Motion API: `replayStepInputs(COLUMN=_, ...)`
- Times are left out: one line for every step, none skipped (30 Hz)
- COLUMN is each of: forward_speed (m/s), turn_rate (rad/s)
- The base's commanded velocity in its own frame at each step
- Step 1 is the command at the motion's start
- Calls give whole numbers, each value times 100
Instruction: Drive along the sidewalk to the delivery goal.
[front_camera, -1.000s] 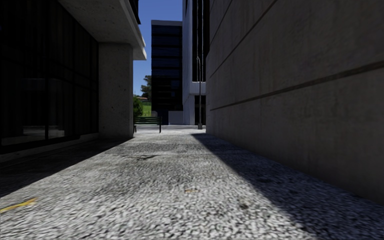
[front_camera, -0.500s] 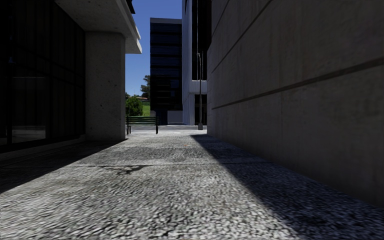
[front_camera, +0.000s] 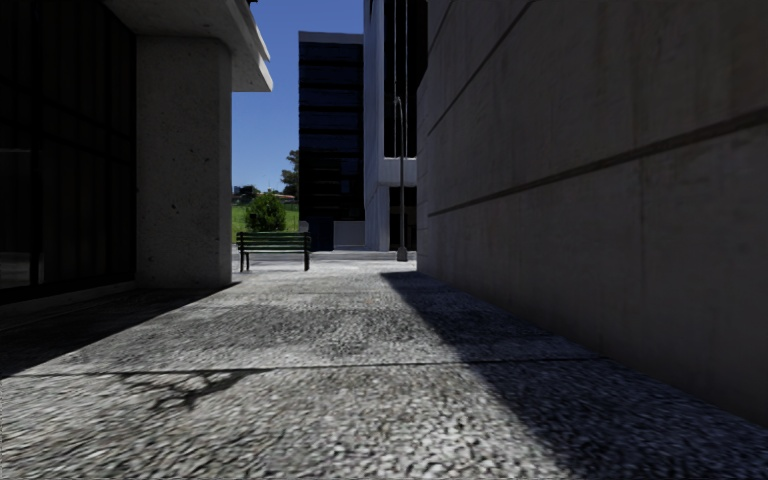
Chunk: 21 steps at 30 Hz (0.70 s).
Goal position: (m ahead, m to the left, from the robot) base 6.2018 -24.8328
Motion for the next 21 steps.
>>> replayStepInputs(forward_speed=200, turn_rate=0)
replayStepInputs(forward_speed=200, turn_rate=0)
replayStepInputs(forward_speed=200, turn_rate=0)
replayStepInputs(forward_speed=200, turn_rate=0)
replayStepInputs(forward_speed=200, turn_rate=0)
replayStepInputs(forward_speed=200, turn_rate=0)
replayStepInputs(forward_speed=200, turn_rate=0)
replayStepInputs(forward_speed=200, turn_rate=0)
replayStepInputs(forward_speed=200, turn_rate=0)
replayStepInputs(forward_speed=200, turn_rate=0)
replayStepInputs(forward_speed=200, turn_rate=0)
replayStepInputs(forward_speed=200, turn_rate=0)
replayStepInputs(forward_speed=200, turn_rate=0)
replayStepInputs(forward_speed=200, turn_rate=0)
replayStepInputs(forward_speed=200, turn_rate=0)
replayStepInputs(forward_speed=200, turn_rate=0)
replayStepInputs(forward_speed=200, turn_rate=0)
replayStepInputs(forward_speed=200, turn_rate=0)
replayStepInputs(forward_speed=200, turn_rate=0)
replayStepInputs(forward_speed=200, turn_rate=0)
replayStepInputs(forward_speed=200, turn_rate=0)
